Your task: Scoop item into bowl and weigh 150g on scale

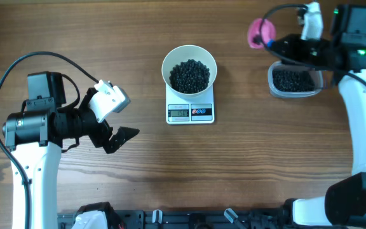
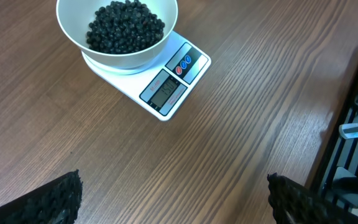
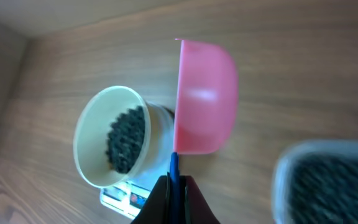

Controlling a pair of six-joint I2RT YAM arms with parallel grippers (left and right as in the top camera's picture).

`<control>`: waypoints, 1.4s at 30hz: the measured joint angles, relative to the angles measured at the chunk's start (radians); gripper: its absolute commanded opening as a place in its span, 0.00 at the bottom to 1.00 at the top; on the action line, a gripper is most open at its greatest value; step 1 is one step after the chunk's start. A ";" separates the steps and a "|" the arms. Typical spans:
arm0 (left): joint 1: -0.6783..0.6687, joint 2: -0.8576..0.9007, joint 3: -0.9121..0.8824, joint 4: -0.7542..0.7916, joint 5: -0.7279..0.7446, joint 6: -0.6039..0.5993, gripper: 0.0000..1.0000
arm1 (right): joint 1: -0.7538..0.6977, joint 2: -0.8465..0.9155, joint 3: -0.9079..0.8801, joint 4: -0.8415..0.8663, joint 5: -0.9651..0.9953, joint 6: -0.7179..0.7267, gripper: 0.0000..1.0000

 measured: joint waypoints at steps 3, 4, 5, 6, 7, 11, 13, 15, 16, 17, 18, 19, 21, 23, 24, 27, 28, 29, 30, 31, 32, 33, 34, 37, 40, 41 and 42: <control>0.000 0.000 0.000 0.000 0.000 0.000 1.00 | -0.063 0.000 0.000 -0.066 0.013 -0.046 0.04; 0.000 0.000 0.000 0.000 0.000 0.000 1.00 | -0.080 0.000 0.000 -0.093 0.029 -0.067 0.04; 0.000 0.000 0.000 0.000 0.000 0.000 1.00 | -0.098 0.000 0.000 -0.123 0.055 -0.092 0.04; 0.000 0.000 0.000 0.000 0.000 0.000 1.00 | -0.120 0.000 0.000 -0.163 0.111 -0.133 0.05; 0.000 0.000 0.000 0.000 0.000 0.000 1.00 | -0.130 0.000 0.000 -0.187 0.167 -0.166 0.04; 0.000 0.000 0.000 0.000 0.000 0.000 1.00 | -0.138 0.001 0.000 -0.214 0.413 -0.271 0.04; 0.000 0.000 0.000 0.000 0.000 0.000 1.00 | -0.138 0.001 0.000 -0.185 0.496 -0.296 0.04; 0.000 0.000 0.000 0.000 0.000 0.000 1.00 | -0.138 0.001 0.000 -0.184 0.533 -0.306 0.04; 0.000 0.000 0.000 0.000 0.000 0.000 1.00 | -0.138 0.001 0.000 -0.185 0.545 -0.310 0.04; 0.000 0.000 0.000 0.000 0.000 0.000 1.00 | -0.138 0.001 0.000 -0.185 0.555 -0.311 0.04; 0.000 0.000 0.000 0.000 0.000 0.000 1.00 | -0.138 0.001 0.000 -0.188 0.571 -0.313 0.04; 0.000 0.000 0.000 0.000 0.000 0.000 1.00 | -0.138 0.001 0.000 -0.188 0.595 -0.314 0.04; 0.000 0.000 0.000 0.000 0.000 0.000 1.00 | -0.138 0.001 0.000 -0.188 0.648 -0.314 0.04; 0.000 0.000 0.000 0.000 0.000 0.000 1.00 | -0.134 0.001 0.000 -0.188 0.690 -0.314 0.04; 0.000 0.000 0.000 0.000 0.000 0.000 1.00 | -0.126 0.001 0.000 -0.187 0.701 -0.314 0.04; 0.000 0.000 0.000 0.000 0.000 0.000 1.00 | -0.101 0.001 0.000 -0.188 0.716 -0.314 0.04; 0.000 0.000 0.000 0.000 0.000 0.000 1.00 | -0.089 0.001 0.000 -0.188 0.721 -0.314 0.04; 0.000 0.000 0.000 0.000 0.000 0.000 1.00 | -0.077 0.001 0.000 -0.188 0.724 -0.314 0.04; 0.000 0.000 0.000 0.000 0.000 0.000 1.00 | -0.072 0.001 0.000 -0.188 0.726 -0.314 0.04; 0.000 0.000 0.000 0.000 0.000 0.000 1.00 | -0.069 0.001 0.000 -0.188 0.729 -0.314 0.04; 0.000 0.000 0.000 0.000 0.000 0.000 1.00 | -0.066 0.001 0.000 -0.188 0.743 -0.319 0.04; 0.000 0.000 0.000 0.000 0.000 0.000 1.00 | -0.066 0.001 0.000 -0.188 0.766 -0.318 0.04; 0.000 0.000 0.000 0.000 0.000 0.000 1.00 | -0.066 0.001 0.000 -0.188 0.774 -0.316 0.04; 0.000 0.000 0.000 0.000 0.000 0.000 1.00 | -0.063 0.001 0.000 -0.199 0.801 -0.325 0.04; 0.000 0.000 0.000 0.000 0.000 0.000 1.00 | -0.059 0.001 0.000 -0.208 0.792 -0.325 0.04; 0.000 0.000 0.000 0.000 0.000 0.000 1.00 | -0.058 0.001 0.000 -0.208 0.785 -0.321 0.04; 0.000 0.000 0.000 0.000 0.000 0.000 1.00 | -0.057 0.001 0.000 -0.208 0.776 -0.320 0.04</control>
